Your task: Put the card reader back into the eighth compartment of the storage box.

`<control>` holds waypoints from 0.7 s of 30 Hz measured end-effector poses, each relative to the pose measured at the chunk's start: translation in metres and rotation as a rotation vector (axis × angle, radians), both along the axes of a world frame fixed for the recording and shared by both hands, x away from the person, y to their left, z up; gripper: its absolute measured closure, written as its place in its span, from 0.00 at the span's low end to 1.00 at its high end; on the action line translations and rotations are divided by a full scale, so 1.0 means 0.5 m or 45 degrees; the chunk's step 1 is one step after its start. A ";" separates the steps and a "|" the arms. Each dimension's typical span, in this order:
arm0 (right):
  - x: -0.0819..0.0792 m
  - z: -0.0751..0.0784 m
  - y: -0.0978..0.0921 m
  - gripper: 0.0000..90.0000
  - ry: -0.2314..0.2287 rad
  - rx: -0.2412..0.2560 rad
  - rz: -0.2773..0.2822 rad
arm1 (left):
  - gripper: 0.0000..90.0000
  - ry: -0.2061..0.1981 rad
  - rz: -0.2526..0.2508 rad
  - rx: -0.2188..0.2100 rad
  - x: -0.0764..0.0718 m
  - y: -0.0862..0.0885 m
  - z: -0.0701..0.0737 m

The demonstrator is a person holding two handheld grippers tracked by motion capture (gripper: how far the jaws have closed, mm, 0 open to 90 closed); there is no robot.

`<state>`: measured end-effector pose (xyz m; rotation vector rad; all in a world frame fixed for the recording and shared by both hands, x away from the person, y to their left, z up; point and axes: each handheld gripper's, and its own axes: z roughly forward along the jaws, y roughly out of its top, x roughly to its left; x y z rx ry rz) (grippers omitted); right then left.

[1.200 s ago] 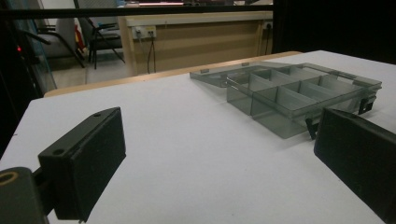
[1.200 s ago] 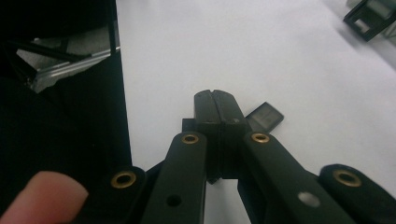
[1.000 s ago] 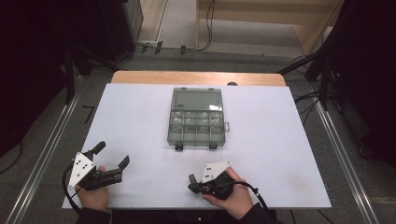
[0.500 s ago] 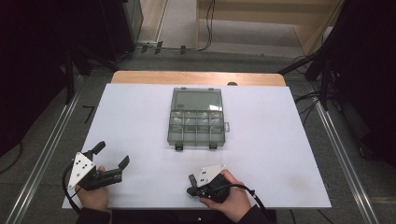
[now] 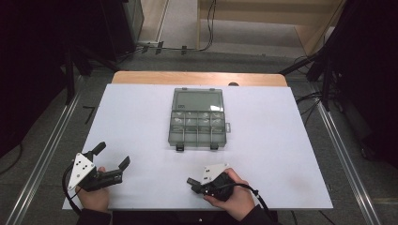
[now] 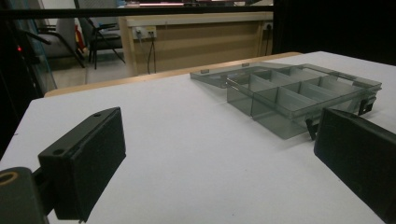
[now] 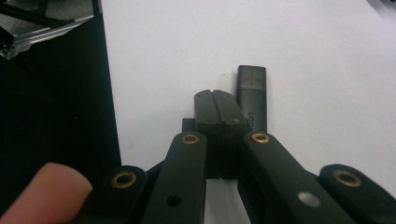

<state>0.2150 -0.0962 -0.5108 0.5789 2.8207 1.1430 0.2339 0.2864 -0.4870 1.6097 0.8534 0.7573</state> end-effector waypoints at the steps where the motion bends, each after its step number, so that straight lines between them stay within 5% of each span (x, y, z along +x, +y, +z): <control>1: 0.001 0.000 -0.001 0.97 0.000 0.007 0.005 | 0.03 0.000 0.000 0.000 0.000 0.000 0.000; 5: 0.004 0.008 -0.011 0.96 -0.011 0.016 -0.003 | 0.03 0.000 0.000 0.000 0.000 0.000 0.000; 10: 0.015 0.033 -0.036 0.83 0.008 0.137 -0.023 | 0.03 0.000 0.000 0.002 0.000 -0.001 0.000; 14: 0.020 0.033 -0.036 0.72 -0.021 0.110 -0.089 | 0.02 0.001 0.001 0.005 0.000 -0.002 0.000; 21: 0.022 0.021 -0.027 0.70 -0.017 0.076 -0.111 | 0.03 0.003 0.001 0.005 0.001 -0.002 0.000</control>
